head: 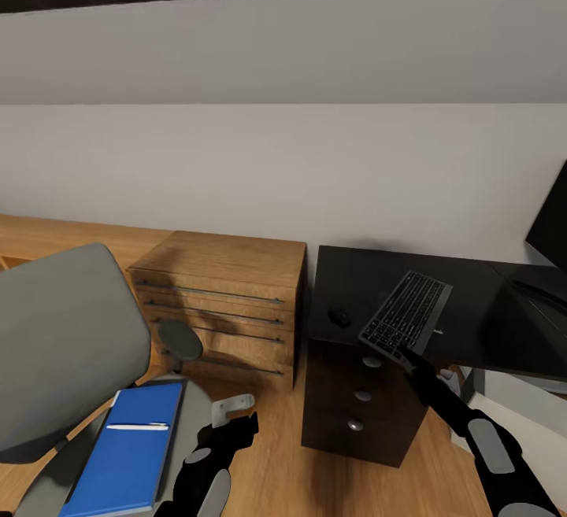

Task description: In the bedroom, organize the workspace by keeping the computer under the desk, ensuring the monitor is on the desk, placing the keyboard on the desk next to the monitor, placing the mouse on the desk next to the keyboard, moving the folder from the swivel chair onto the desk next to the mouse, stacking the notebook on top of the folder with the pen on top of the notebook, and positioning the swivel chair next to the desk.

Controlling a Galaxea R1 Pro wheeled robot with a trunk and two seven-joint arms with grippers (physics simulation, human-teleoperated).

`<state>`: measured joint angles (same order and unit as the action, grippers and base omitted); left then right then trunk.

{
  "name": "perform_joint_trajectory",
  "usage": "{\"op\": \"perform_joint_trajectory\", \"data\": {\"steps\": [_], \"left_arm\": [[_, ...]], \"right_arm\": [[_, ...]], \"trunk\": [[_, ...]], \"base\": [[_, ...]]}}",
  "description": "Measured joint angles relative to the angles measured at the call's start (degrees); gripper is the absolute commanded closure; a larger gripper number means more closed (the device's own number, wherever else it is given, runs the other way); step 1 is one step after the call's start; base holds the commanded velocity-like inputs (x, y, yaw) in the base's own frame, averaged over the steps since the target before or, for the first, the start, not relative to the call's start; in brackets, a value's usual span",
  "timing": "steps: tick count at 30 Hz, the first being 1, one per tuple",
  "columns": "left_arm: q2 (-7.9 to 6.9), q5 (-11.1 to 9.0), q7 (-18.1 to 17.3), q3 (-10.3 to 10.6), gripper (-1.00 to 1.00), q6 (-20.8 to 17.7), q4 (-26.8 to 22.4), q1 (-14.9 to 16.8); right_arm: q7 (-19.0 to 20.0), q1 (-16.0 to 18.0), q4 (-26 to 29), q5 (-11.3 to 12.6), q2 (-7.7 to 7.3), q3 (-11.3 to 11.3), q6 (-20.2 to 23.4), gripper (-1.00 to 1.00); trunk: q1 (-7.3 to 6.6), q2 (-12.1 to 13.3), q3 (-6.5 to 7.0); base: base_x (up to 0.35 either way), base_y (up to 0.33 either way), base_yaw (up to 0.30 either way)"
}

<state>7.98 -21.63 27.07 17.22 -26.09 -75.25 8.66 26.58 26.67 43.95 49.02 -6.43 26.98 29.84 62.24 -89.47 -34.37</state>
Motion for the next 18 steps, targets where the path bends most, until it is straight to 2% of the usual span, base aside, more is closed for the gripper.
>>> {"op": "perform_joint_trajectory", "data": {"steps": [18], "left_arm": [[0.00, 0.0, 0.0, 0.0, -1.00, 0.0, 0.0, 0.0]], "right_arm": [[0.0, 0.0, 0.0, 0.0, 0.00, 0.0, 0.0, -1.00]], "trunk": [[0.00, 0.0, 0.00]], "base": [[0.001, 0.000, 0.000]]}}
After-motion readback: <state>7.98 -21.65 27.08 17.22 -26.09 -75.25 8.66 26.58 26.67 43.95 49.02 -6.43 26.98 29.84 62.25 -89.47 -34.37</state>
